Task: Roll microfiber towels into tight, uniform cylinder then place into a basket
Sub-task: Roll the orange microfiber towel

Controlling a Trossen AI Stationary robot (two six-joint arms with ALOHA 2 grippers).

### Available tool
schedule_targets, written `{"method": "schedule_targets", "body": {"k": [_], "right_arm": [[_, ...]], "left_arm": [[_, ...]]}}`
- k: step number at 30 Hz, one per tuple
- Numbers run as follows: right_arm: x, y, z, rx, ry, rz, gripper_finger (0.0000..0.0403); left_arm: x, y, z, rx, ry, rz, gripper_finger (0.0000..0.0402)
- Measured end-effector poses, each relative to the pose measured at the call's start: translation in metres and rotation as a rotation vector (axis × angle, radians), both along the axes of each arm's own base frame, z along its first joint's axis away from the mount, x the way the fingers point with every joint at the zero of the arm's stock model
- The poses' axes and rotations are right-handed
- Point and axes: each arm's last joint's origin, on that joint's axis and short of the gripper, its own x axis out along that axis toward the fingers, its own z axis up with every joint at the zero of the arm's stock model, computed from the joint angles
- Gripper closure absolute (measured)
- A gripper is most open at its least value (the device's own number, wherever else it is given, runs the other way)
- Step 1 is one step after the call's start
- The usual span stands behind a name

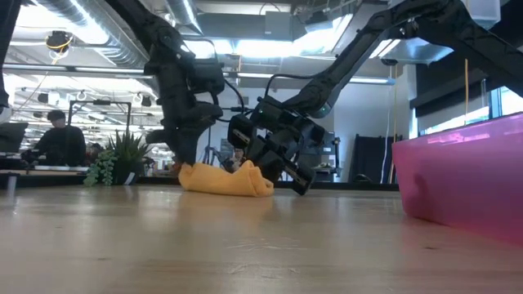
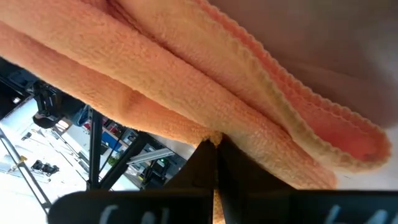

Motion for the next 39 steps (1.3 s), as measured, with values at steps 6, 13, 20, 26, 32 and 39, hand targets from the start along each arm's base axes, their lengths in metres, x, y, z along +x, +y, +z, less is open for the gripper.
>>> {"method": "schedule_targets", "body": {"k": [6,13,20,26,32,39], "right_arm": [[0.000,0.000,0.000,-0.006,0.000,0.006,0.0394],[0.000,0.001,0.000,-0.011,0.002,0.007,0.0394],[-0.001,0.001,0.000,-0.017,-0.002,0.016,0.0394],[-0.001,0.001,0.000,-0.017,-0.002,0.017,0.0394],[-0.001,0.001,0.000,-0.019,-0.004,0.018,0.0394],[-0.002,-0.001,0.004,-0.030,-0.025,0.030,0.0394]], "left_arm": [[0.010,0.004,0.020,0.003,-0.051,-0.037,0.0402],[0.021,0.008,0.027,0.056,-0.123,-0.046,0.0402],[0.041,0.001,0.011,0.111,-0.134,-0.095,0.0402],[0.046,-0.001,0.007,0.138,-0.132,-0.105,0.0402],[0.048,0.001,-0.001,0.154,-0.100,-0.111,0.0402],[0.046,0.002,-0.007,0.134,-0.059,-0.147,0.0402]]}}
